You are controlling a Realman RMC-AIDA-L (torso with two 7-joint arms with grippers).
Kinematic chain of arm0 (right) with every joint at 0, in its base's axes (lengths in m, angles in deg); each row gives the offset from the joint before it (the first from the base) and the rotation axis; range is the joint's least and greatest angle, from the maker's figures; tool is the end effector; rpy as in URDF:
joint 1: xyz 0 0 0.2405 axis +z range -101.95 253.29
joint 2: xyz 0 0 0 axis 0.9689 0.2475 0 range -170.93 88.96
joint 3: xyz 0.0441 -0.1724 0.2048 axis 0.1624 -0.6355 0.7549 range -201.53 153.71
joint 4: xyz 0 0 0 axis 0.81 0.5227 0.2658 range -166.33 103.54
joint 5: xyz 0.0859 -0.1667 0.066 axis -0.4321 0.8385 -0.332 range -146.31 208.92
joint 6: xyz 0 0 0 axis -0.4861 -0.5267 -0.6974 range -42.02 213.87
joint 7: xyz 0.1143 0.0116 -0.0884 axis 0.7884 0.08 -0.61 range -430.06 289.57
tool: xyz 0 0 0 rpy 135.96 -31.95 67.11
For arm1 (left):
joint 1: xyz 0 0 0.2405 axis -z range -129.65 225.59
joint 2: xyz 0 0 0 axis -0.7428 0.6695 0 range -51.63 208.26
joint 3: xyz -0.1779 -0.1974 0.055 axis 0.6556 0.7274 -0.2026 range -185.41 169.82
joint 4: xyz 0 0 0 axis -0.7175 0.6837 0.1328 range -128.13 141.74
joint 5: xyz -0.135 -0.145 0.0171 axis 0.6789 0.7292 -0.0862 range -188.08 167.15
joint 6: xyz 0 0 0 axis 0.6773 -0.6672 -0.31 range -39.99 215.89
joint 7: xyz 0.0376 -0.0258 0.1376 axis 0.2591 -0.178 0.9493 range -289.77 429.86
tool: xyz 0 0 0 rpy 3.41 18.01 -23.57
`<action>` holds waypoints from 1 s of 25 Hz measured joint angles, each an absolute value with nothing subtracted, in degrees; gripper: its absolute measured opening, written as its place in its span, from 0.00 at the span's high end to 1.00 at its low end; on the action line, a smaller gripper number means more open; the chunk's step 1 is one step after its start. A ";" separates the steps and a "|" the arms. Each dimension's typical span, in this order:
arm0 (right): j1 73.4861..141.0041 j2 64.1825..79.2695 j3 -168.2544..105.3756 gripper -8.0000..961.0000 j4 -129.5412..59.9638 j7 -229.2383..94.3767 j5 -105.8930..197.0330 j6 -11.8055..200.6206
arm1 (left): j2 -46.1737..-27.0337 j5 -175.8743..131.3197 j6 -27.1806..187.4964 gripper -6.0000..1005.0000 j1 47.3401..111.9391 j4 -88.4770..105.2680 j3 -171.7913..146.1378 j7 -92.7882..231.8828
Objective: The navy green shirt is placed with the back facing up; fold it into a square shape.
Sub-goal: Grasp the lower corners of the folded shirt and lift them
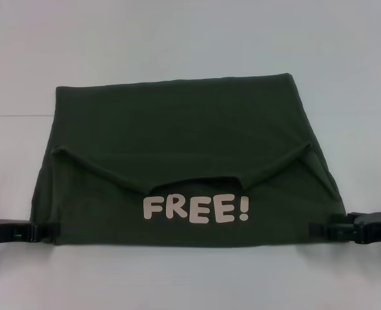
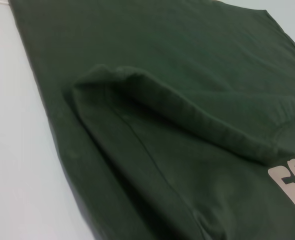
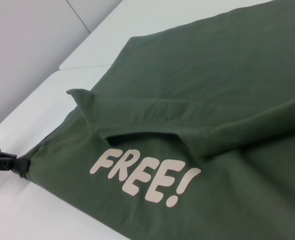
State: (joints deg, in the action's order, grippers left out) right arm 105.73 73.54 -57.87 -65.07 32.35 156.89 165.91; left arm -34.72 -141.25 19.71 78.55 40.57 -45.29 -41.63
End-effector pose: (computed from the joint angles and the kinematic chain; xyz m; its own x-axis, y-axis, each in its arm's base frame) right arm 0.3261 0.3356 0.0139 0.5318 -0.7219 -0.4428 -0.8359 -0.5315 -0.1373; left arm -0.3552 0.3514 0.0251 0.4657 0.7896 0.3995 0.8797 -0.3642 -0.3057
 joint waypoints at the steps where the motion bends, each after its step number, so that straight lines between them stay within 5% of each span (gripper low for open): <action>1: 105.76 73.54 -57.89 0.04 -65.28 32.85 156.86 165.91 | -34.69 -141.25 19.72 0.88 78.57 40.59 -45.16 -41.64; 7: 106.05 72.05 -58.00 0.04 -71.57 44.35 156.93 170.54 | -34.56 -141.07 19.80 0.95 78.58 41.11 -44.80 -41.96; 15: 111.41 66.91 -59.83 0.05 -79.87 75.96 167.27 177.61 | -34.53 -140.71 19.55 0.95 78.89 41.26 -44.79 -41.59; 25: 117.51 68.00 -61.65 0.06 -77.41 82.99 181.82 175.14 | -34.00 -140.54 19.15 0.95 79.44 41.36 -44.75 -41.50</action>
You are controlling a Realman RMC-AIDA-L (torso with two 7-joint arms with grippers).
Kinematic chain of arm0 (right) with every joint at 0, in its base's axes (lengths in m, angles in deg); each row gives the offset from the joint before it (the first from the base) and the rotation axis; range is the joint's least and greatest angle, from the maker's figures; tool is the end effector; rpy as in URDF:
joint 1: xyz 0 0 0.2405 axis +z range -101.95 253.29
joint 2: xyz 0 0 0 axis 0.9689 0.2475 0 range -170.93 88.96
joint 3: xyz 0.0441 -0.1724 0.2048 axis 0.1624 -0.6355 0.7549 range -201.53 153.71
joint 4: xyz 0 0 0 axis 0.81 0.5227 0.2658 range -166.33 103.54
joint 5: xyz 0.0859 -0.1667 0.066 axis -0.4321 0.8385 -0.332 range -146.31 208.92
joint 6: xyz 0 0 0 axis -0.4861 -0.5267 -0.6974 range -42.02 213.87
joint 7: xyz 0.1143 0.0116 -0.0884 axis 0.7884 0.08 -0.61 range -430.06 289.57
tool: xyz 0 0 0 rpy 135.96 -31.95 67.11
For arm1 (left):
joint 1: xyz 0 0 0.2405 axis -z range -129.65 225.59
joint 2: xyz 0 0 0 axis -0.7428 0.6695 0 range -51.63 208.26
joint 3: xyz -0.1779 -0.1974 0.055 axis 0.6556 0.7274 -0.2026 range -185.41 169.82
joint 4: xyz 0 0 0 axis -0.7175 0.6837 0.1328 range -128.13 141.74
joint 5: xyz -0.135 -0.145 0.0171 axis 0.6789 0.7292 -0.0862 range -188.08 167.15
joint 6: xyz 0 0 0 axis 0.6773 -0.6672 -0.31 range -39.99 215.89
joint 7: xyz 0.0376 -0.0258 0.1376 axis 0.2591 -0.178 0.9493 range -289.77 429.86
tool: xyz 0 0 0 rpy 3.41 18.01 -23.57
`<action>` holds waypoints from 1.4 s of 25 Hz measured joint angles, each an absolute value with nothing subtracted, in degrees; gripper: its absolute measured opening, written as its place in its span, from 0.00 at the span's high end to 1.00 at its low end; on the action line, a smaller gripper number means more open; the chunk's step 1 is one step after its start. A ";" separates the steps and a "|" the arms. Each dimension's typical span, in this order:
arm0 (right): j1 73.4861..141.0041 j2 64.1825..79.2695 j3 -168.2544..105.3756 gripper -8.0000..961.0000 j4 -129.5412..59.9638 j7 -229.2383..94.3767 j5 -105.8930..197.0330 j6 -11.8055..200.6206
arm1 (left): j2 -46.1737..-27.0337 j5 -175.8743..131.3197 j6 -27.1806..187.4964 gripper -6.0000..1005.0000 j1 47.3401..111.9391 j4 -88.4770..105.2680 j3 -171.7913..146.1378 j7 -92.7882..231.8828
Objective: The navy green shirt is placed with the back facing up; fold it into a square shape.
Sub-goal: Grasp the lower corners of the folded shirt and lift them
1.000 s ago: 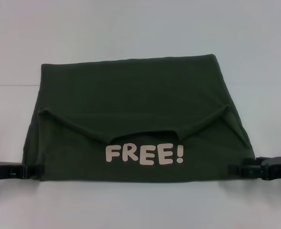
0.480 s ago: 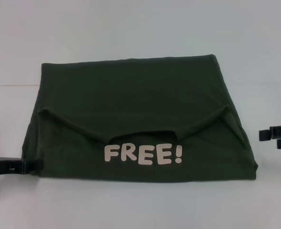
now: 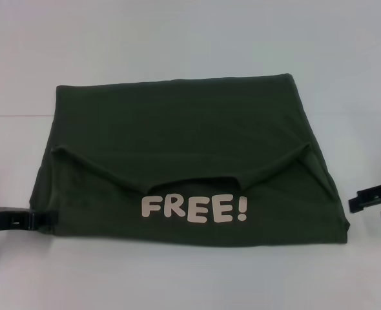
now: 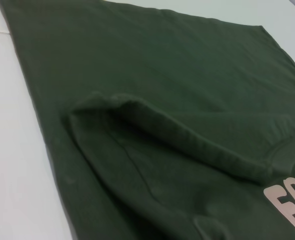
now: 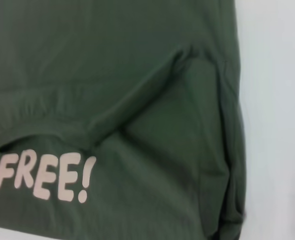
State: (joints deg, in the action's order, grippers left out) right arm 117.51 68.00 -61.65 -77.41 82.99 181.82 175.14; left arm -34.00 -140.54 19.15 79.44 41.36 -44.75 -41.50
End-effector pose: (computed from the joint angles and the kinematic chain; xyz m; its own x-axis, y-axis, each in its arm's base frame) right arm 0.2928 0.3846 0.0786 0.1158 -0.9662 -0.2303 -0.9628 -0.0523 -0.2650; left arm -0.3492 0.3605 0.0350 0.4854 0.7684 0.4170 0.8704 -0.3794 -0.3139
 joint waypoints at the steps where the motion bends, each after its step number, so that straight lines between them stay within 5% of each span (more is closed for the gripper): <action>1: 117.63 68.15 -62.21 0.06 -76.55 82.99 181.85 173.89 | -33.95 -140.54 19.10 0.95 79.43 41.36 -44.73 -41.49; 17: 119.98 71.34 -63.97 0.07 -70.66 81.33 181.22 164.75 | -34.08 -140.54 19.04 0.95 79.37 41.34 -44.62 -41.49; 35: 120.82 72.03 -65.29 0.09 -67.77 80.72 181.45 161.39 | -34.01 -140.54 18.96 0.95 79.27 41.34 -44.62 -41.31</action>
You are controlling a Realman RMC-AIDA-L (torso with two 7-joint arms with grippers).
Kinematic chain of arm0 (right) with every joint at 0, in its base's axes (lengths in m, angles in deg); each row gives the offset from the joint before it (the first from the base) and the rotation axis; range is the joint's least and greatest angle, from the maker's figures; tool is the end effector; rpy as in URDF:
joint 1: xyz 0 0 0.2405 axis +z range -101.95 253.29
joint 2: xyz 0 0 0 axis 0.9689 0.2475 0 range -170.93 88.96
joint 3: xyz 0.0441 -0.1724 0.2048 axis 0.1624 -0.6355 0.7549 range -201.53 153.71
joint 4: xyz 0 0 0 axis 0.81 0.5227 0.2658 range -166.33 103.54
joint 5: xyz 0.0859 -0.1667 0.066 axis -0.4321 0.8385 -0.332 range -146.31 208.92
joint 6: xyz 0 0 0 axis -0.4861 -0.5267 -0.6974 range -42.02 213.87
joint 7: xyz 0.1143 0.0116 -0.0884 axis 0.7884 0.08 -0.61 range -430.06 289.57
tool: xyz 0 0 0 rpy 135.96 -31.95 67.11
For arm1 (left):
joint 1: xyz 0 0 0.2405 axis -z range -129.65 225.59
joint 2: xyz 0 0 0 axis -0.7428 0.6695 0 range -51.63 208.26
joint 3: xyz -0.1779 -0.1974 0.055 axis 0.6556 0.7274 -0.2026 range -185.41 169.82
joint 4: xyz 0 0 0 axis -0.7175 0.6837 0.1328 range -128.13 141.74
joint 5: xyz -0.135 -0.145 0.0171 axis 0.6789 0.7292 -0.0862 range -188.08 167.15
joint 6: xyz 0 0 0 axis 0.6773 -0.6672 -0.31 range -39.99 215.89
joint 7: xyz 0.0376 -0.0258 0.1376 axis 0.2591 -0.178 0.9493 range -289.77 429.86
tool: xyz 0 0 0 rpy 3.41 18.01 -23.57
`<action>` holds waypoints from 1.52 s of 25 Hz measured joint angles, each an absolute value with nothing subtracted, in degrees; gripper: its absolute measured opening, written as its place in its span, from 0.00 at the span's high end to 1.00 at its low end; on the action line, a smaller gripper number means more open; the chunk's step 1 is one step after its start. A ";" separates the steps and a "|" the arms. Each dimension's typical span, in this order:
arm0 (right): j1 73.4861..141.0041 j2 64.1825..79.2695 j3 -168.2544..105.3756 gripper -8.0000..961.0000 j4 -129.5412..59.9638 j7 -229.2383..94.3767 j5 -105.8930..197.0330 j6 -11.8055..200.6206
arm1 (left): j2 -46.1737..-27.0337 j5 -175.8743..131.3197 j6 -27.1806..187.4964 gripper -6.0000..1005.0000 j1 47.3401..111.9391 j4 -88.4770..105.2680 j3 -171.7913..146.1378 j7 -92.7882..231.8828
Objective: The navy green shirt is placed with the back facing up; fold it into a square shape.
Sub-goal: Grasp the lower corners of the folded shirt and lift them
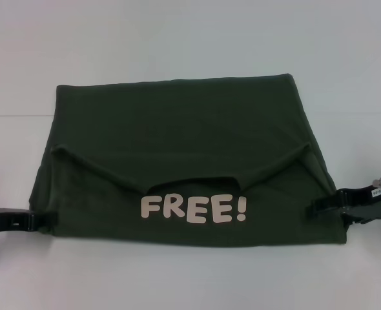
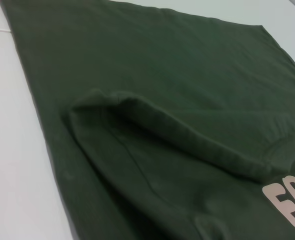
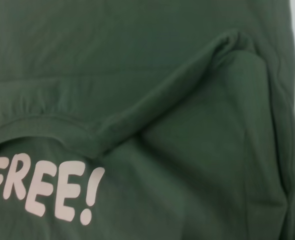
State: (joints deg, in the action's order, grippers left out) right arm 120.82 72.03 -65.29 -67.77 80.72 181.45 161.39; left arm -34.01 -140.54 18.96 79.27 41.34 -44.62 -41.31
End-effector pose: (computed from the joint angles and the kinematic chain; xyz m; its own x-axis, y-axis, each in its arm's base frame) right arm 0.2851 0.3999 0.0183 0.1689 -0.9582 -0.2309 -0.9539 -0.0999 -0.2830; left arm -0.3500 0.3592 0.0349 0.4845 0.7691 0.4168 0.8710 -0.3796 -0.3120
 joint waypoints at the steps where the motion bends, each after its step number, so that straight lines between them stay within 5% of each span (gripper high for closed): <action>1: 120.83 72.14 -65.31 0.10 -67.77 80.70 181.44 161.38 | -34.01 -140.54 18.96 0.95 79.29 41.34 -44.62 -41.31; 21: 120.51 72.83 -65.49 0.12 -68.40 80.16 181.47 161.68 | -33.97 -140.54 18.96 0.95 79.35 41.34 -44.62 -41.44; 29: 120.41 72.65 -65.55 0.33 -68.43 80.03 181.53 161.72 | -33.85 -140.54 18.54 0.95 79.34 41.34 -44.17 -41.61; 38: 120.30 72.57 -65.57 0.75 -68.39 79.92 181.40 161.78 | -33.82 -140.54 18.21 0.95 79.34 41.46 -44.08 -41.85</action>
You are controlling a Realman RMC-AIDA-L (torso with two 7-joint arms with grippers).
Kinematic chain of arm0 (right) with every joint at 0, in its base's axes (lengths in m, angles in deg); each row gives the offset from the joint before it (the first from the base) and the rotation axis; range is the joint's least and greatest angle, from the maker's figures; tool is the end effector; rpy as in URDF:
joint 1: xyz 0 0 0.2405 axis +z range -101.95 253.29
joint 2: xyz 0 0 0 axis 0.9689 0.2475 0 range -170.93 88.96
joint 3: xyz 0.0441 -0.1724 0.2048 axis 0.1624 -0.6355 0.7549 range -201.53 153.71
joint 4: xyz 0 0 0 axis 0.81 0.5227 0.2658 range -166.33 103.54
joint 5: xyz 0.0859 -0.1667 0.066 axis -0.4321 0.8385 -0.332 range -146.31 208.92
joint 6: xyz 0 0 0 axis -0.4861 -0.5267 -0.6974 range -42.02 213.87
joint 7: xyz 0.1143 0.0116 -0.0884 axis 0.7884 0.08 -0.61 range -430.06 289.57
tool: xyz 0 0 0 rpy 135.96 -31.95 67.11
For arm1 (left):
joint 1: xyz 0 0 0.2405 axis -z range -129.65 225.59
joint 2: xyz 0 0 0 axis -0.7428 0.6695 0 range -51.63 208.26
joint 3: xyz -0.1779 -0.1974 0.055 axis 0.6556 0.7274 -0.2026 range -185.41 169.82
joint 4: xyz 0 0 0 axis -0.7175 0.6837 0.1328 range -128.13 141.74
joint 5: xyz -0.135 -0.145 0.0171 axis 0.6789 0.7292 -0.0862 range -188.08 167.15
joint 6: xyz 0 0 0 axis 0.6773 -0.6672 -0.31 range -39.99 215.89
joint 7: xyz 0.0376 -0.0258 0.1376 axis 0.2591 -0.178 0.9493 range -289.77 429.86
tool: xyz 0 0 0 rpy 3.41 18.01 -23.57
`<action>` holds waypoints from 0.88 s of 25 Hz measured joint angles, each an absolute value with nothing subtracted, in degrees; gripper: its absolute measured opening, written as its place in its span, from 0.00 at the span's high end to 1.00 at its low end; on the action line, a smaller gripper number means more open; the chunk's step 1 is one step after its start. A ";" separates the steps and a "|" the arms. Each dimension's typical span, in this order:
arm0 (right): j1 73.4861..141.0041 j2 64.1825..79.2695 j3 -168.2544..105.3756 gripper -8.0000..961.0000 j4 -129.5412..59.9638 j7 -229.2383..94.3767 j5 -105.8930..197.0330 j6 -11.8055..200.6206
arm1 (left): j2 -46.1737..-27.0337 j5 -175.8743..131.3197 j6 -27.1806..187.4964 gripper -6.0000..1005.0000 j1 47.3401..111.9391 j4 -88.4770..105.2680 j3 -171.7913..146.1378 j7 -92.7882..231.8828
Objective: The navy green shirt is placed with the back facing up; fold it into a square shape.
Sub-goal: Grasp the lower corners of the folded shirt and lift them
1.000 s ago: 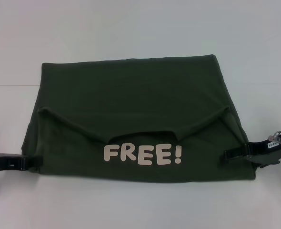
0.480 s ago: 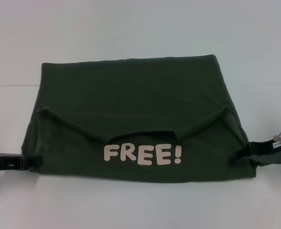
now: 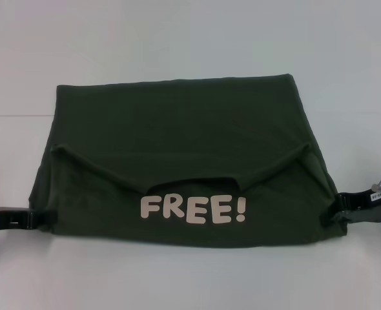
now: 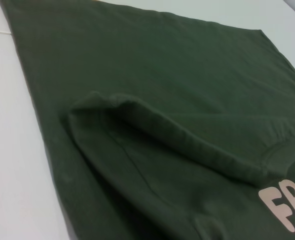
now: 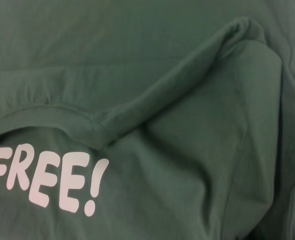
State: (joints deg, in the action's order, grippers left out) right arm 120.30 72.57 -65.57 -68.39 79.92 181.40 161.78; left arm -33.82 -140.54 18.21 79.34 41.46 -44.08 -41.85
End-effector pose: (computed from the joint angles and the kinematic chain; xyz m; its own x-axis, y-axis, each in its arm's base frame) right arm 0.2857 0.3964 0.0152 0.1801 -0.9588 -0.2199 -0.9525 -0.1142 -0.2823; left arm -0.3492 0.3593 0.0372 0.4747 0.7713 0.4239 0.8770 -0.3743 -0.3011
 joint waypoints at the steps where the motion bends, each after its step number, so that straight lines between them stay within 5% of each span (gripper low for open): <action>1: 120.28 72.56 -65.56 0.80 -68.39 79.71 181.38 161.88 | -33.79 -140.54 18.01 0.95 79.35 41.55 -44.08 -41.97; 7: 120.19 71.84 -65.09 0.94 -68.41 77.17 181.38 165.82 | -33.02 -140.99 14.32 0.95 79.13 42.60 -44.08 -45.33; 14: 119.31 70.87 -65.42 0.94 -68.25 70.99 181.64 176.86 | -30.50 -145.56 4.03 0.95 79.00 43.44 -44.03 -52.67; 22: 116.58 71.73 -71.12 0.94 -67.21 62.35 181.82 186.47 | -30.19 -153.97 -9.50 0.95 79.37 44.71 -44.03 -55.79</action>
State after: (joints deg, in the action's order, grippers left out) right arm 116.58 71.73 -71.12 -67.21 62.35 181.82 186.47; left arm -30.19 -153.97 -9.50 79.37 44.71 -44.03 -55.79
